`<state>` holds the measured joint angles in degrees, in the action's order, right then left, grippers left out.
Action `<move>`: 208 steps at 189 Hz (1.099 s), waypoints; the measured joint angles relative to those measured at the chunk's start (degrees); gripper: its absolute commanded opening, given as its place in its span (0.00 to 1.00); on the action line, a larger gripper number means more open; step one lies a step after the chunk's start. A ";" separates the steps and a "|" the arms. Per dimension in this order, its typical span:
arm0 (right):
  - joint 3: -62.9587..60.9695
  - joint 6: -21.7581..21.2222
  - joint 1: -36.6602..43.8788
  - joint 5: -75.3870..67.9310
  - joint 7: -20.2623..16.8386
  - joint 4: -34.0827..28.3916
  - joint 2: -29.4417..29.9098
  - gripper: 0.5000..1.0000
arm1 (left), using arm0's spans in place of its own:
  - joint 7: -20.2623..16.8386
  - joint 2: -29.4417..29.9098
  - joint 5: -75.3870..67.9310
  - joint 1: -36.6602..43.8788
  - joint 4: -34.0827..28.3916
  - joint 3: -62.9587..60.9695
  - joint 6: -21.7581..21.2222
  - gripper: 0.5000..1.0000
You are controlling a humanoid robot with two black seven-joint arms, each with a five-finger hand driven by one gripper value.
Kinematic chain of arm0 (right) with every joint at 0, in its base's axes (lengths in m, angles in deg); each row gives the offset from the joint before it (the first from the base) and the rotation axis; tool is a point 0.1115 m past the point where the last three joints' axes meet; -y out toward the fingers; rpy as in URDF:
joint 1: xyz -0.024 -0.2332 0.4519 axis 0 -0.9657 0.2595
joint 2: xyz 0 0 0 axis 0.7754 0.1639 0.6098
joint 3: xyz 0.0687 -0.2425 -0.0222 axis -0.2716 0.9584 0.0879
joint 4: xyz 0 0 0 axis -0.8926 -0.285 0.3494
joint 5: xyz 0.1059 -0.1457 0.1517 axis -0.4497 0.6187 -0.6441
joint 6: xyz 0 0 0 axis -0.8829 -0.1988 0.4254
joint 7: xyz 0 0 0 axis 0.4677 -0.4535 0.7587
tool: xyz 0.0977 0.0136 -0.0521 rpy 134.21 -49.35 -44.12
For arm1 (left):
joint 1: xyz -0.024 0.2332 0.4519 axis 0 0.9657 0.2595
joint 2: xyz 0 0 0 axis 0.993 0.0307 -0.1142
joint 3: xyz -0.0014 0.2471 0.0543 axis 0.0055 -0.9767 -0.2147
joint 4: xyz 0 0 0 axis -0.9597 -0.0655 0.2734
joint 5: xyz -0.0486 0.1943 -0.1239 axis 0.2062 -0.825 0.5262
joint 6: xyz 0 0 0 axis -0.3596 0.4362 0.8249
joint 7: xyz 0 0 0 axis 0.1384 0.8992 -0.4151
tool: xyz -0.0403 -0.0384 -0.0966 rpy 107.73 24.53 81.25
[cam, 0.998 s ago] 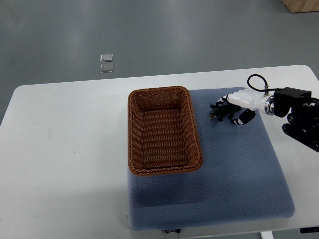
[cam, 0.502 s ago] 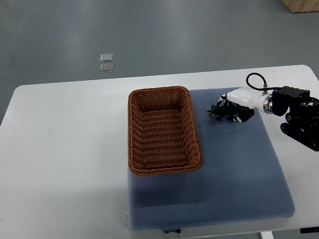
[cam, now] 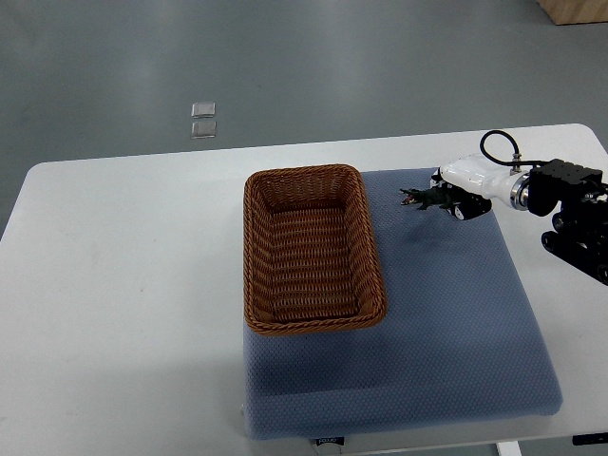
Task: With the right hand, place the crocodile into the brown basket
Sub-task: 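Close the right hand fingers around the crocodile, then lift the crocodile with the right hand toward the basket, then lower the crocodile into the basket and open the right hand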
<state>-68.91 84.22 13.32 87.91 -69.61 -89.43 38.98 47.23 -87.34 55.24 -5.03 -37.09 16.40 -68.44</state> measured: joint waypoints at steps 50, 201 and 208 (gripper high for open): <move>-0.83 0.78 0.21 -0.76 0.10 -0.09 -0.47 0.00 | 0.00 0.00 0.00 0.00 0.00 0.00 0.00 1.00; 0.40 3.51 13.17 0.32 0.72 -11.44 8.24 0.00 | 0.00 0.00 0.00 0.01 0.00 0.00 0.00 1.00; 0.48 3.25 13.25 0.57 0.73 -11.48 9.28 0.00 | 0.00 0.00 0.00 0.00 0.00 0.00 0.00 1.00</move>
<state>-68.42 87.47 26.56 88.48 -68.89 -100.91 48.26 47.23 -87.34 55.24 -5.03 -37.09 16.40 -68.44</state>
